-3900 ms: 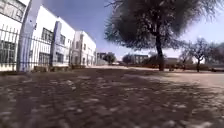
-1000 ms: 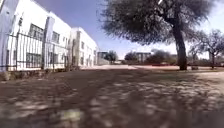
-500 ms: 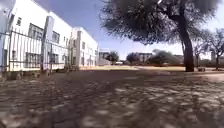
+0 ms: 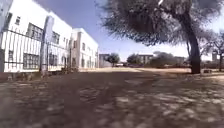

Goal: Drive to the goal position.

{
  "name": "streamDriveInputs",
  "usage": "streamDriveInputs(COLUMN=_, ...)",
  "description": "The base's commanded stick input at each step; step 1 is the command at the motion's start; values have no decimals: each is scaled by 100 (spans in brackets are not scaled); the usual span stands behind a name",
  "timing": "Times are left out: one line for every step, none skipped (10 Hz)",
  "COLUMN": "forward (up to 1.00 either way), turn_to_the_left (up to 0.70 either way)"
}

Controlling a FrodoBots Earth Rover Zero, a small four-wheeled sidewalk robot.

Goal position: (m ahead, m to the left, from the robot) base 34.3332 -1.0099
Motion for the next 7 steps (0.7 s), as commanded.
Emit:
streamDriveInputs(forward=100, turn_to_the_left=0)
streamDriveInputs(forward=100, turn_to_the_left=0)
streamDriveInputs(forward=100, turn_to_the_left=0)
streamDriveInputs(forward=100, turn_to_the_left=0)
streamDriveInputs(forward=100, turn_to_the_left=0)
streamDriveInputs(forward=100, turn_to_the_left=0)
streamDriveInputs(forward=100, turn_to_the_left=0)
